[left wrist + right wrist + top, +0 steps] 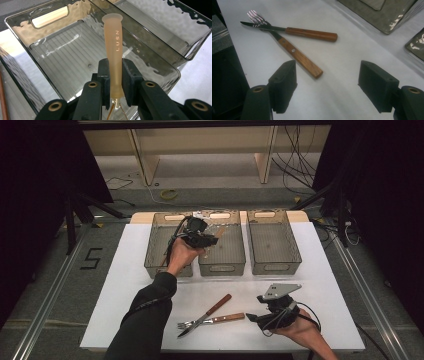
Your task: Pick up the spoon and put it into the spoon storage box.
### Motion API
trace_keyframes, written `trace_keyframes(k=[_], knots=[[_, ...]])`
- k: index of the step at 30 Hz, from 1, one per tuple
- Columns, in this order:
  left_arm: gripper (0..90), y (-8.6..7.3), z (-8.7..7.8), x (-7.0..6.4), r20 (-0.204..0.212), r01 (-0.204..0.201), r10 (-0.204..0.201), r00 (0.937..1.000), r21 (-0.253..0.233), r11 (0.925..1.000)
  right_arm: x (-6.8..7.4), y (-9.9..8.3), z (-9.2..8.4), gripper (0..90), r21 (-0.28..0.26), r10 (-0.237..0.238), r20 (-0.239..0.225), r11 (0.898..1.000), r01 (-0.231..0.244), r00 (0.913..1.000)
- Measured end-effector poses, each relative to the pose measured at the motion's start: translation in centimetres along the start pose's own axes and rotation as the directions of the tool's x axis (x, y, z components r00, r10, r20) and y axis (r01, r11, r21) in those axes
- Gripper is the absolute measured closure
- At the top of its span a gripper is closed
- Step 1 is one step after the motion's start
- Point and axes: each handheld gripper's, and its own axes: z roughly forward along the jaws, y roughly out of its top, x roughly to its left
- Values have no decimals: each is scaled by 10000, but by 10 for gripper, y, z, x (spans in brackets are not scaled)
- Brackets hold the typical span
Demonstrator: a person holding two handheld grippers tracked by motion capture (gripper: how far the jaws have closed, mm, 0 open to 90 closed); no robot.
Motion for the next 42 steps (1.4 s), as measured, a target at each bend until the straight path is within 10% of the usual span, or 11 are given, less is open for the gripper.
trace_keyframes(k=[42], knots=[[767, -14, 28, 6, -58, 530, -529, 9986, 85, 9986, 0, 0, 1, 314, -8, -1, -62, 10000, 1, 10000]])
